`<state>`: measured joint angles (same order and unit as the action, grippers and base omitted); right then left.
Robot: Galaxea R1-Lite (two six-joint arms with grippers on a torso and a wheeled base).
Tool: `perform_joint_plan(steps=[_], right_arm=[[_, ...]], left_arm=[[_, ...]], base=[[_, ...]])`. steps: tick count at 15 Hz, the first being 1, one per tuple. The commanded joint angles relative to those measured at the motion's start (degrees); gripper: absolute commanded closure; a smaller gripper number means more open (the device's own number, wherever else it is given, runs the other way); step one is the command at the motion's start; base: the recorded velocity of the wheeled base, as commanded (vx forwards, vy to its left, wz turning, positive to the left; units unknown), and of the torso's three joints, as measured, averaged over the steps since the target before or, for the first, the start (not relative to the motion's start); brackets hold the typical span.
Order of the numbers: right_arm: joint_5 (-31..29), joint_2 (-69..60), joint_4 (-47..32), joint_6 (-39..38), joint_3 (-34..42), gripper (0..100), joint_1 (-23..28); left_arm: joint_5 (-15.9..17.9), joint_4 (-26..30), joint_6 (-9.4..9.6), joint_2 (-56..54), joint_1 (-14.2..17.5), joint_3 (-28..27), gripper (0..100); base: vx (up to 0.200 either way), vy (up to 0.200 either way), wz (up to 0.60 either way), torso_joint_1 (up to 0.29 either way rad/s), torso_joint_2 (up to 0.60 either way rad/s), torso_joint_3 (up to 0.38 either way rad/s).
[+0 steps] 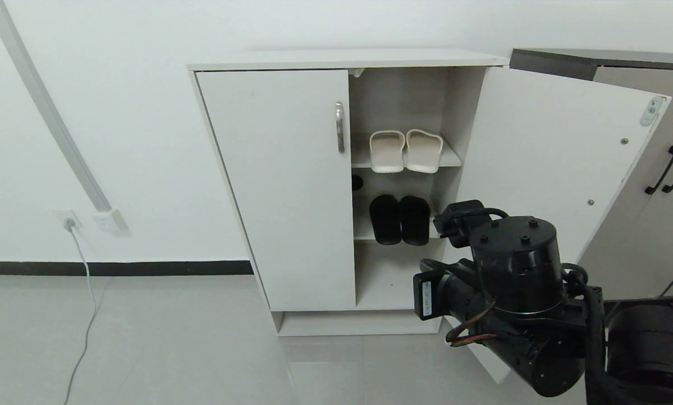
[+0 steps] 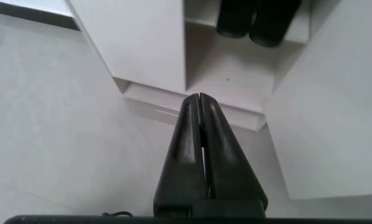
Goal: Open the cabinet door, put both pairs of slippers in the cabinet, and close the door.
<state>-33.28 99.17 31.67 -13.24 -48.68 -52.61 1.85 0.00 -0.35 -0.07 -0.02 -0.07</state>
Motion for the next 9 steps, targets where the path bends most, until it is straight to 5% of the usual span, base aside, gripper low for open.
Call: perform_joint_plan(steps=[1,9], right_arm=[[0.1,0.2,0.1,0.0,0.3,100,0.4],[0.0,1.1,0.1,-0.1,0.4,100,0.4]], left_arm=[[0.0,0.0,0.09,0.1,0.0,0.1,100],[0.0,0.0,0.0,0.1,0.0,0.0,100]], base=[[0.0,0.0,0.0,0.0,0.0,0.0],[0.0,0.0,0.0,0.0,0.0,0.0]])
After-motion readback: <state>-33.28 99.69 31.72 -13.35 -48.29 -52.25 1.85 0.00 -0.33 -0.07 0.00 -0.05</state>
